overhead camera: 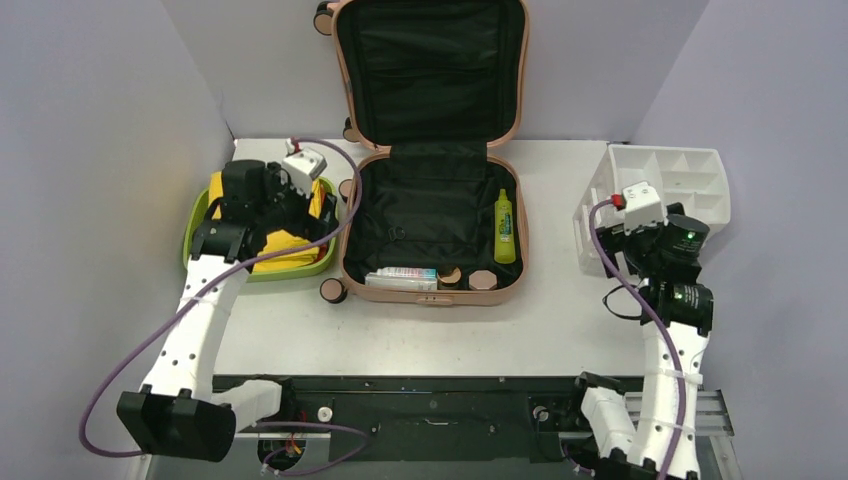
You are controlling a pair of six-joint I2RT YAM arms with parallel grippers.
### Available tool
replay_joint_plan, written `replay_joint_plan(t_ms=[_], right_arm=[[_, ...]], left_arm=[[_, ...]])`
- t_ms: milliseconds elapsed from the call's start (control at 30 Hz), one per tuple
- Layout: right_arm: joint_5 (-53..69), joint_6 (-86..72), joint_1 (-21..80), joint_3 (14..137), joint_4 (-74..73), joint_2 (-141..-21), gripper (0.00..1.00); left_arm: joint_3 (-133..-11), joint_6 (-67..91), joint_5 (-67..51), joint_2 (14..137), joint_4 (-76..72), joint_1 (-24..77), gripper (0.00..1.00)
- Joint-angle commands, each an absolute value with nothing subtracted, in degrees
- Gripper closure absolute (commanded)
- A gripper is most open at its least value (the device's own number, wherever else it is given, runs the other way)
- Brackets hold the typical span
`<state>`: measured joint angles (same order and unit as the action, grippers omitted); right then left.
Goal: Open, take out, and arrange the luggage
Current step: Move the storage box to the corner of the board.
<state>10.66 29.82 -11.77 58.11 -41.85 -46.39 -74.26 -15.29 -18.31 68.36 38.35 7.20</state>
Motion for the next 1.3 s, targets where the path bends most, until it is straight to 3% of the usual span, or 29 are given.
replay_joint_plan(t_ms=[0, 167, 300, 533, 967, 1267], right_arm=[[13.0, 32.7, -23.4, 58.1, -42.9, -52.7, 0.03], [26.6, 34.4, -38.1, 67.0, -48.5, -63.3, 0.11], [33.5, 33.7, -40.6, 72.2, -49.3, -66.4, 0.13], [35.3, 24.9, -35.5, 75.5, -39.3, -65.1, 0.15], [20.2, 13.7, -15.4, 84.5, -31.8, -73.9, 0.18], [11.4, 11.1, -12.1, 90.5, -33.4, -84.3, 0.27]], left_arm=[[-67.4, -15.4, -23.5, 62.9, 34.7, 6.0, 0.04], [-66.4, -15.0, -22.9, 61.9, 33.8, 4.7, 0.04], [-66.6, -14.0, -23.8, 62.8, 33.6, 4.6, 0.04], [-65.1, -13.6, -23.5, 61.8, 32.3, 4.6, 0.04], [-65.8, -13.5, -23.6, 63.3, 32.4, 4.5, 0.04], [-63.6, -13.1, -23.4, 62.6, 31.1, 2.5, 0.04]])
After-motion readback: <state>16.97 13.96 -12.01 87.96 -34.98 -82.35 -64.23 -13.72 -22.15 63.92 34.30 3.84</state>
